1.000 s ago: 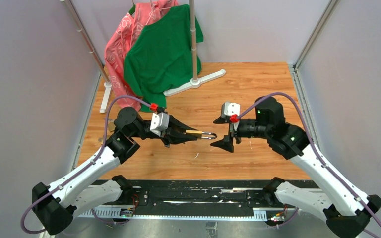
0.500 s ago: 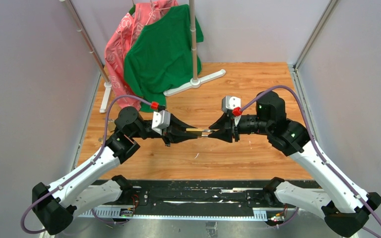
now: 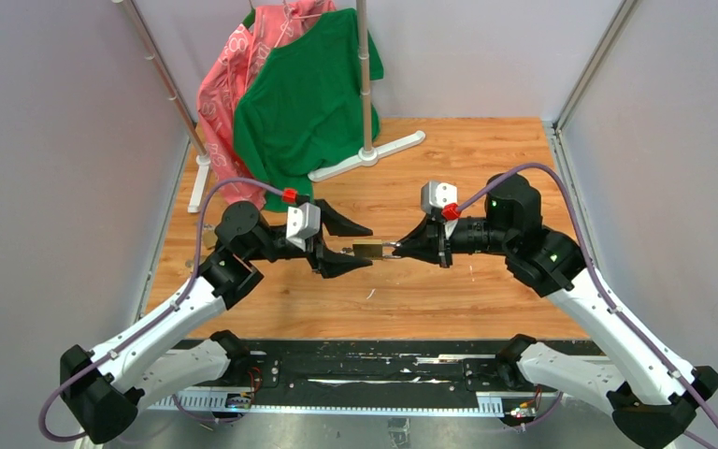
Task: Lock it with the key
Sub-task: Lock the lock.
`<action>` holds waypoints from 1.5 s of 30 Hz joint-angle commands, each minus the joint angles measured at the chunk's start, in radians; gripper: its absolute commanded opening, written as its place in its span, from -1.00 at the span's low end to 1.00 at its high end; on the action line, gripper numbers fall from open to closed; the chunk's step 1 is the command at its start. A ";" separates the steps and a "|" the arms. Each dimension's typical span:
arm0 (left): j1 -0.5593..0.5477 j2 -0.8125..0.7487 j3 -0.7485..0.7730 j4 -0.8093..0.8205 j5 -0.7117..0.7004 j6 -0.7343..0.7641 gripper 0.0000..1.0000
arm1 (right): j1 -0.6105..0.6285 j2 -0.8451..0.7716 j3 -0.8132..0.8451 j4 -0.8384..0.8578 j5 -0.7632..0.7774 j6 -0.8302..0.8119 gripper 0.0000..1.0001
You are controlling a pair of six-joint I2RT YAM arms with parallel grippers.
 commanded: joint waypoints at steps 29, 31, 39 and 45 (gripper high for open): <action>0.035 0.034 0.135 -0.324 -0.020 0.145 -0.23 | -0.091 -0.067 0.001 -0.026 -0.061 -0.050 -1.00; 0.025 0.041 0.143 -0.320 -0.028 0.136 -0.26 | -0.091 -0.068 -0.003 -0.023 -0.063 -0.050 -1.00; 0.005 0.050 0.157 -0.359 -0.029 0.160 -0.63 | -0.091 -0.084 -0.016 -0.020 -0.043 -0.056 -1.00; 0.003 0.052 0.157 -0.403 -0.004 0.190 -0.87 | -0.091 -0.090 -0.009 -0.020 -0.039 -0.054 -1.00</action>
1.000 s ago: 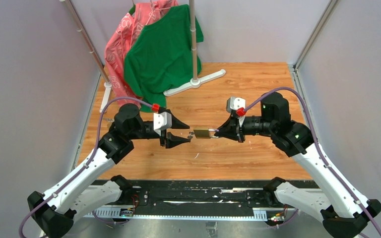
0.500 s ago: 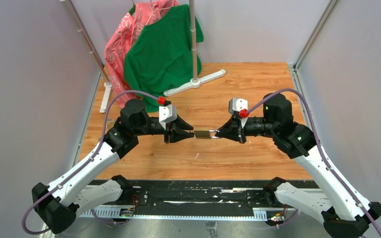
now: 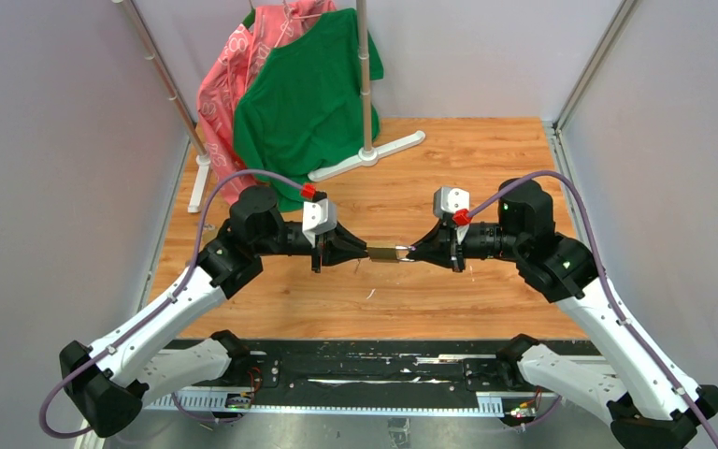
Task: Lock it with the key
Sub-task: Lock the lock, then place the key at the center of the board.
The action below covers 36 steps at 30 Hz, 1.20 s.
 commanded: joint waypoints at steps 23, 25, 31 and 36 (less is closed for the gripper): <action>0.117 -0.053 0.048 -0.272 -0.164 0.240 -1.00 | -0.060 -0.061 0.020 0.041 0.063 -0.054 -1.00; 0.128 -0.051 0.036 -0.296 -0.193 0.277 -1.00 | -0.065 -0.066 0.010 0.042 0.079 -0.049 -1.00; 0.128 0.001 -0.128 -0.111 -0.312 0.465 -1.00 | -0.072 -0.036 -0.074 0.131 0.296 0.088 -1.00; 0.123 0.214 -0.202 0.199 -0.356 0.881 -1.00 | -0.077 -0.062 -0.131 0.190 0.355 0.147 -1.00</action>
